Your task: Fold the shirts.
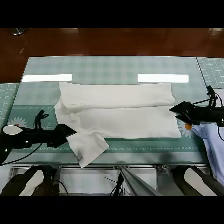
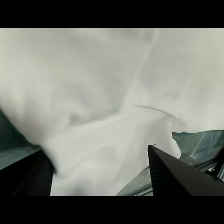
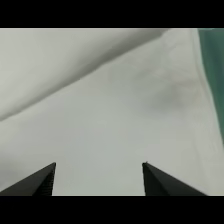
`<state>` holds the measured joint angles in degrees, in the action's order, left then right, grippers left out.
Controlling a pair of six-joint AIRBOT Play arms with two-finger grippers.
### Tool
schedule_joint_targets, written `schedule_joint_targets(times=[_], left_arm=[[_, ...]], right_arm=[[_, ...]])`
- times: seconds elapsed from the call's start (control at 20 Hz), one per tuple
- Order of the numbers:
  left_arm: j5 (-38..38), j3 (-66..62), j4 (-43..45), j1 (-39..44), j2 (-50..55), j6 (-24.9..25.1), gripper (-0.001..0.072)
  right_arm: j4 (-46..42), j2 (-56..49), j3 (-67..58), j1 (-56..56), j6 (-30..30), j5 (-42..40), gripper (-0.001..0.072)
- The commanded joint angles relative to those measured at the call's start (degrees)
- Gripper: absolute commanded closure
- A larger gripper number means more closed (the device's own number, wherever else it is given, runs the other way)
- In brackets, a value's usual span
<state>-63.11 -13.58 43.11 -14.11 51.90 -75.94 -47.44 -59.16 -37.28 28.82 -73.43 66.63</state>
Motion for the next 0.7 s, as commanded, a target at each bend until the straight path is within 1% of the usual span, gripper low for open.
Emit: schedule_joint_targets(times=[0.0,0.05,0.1,0.15,0.2,0.3,0.45,0.55,0.65], left_arm=[[1.84,1.31,-0.72,4.28,-0.20,0.85,0.0007],[1.90,1.31,-0.70,4.52,-0.20,0.96,0.0012],[1.88,1.27,-0.74,4.48,-0.22,0.96,0.0147],[1.88,1.25,-0.79,4.48,-0.22,1.31,0.0530],[1.86,1.22,-1.62,4.48,-0.22,2.45,0.0689],[1.88,1.05,-3.45,4.48,-0.22,3.34,0.0689],[2.10,1.01,-5.66,4.48,-0.22,3.54,0.0688],[2.12,1.03,-5.66,4.48,-0.22,3.52,0.0688],[2.62,1.03,-5.66,4.48,-0.22,3.52,0.0688]], right_arm=[[-6.32,0.22,-4.55,6.97,-3.85,4.00,0.0090],[-9.01,0.22,-5.33,9.99,-4.57,6.03,0.0090],[-12.15,0.22,-5.11,12.76,-5.20,8.39,0.0090],[-15.63,0.24,-4.02,14.29,-6.19,9.79,0.0090],[-19.21,0.46,-1.99,14.67,-7.96,10.34,0.0090],[-22.21,0.90,2.80,14.56,-8.72,10.73,0.0091],[-20.65,0.85,7.74,14.53,-8.33,10.36,0.0091],[-18.25,0.85,8.24,14.53,-7.82,9.16,0.0091],[-13.51,0.17,8.24,14.51,-5.53,8.20,0.0091]])
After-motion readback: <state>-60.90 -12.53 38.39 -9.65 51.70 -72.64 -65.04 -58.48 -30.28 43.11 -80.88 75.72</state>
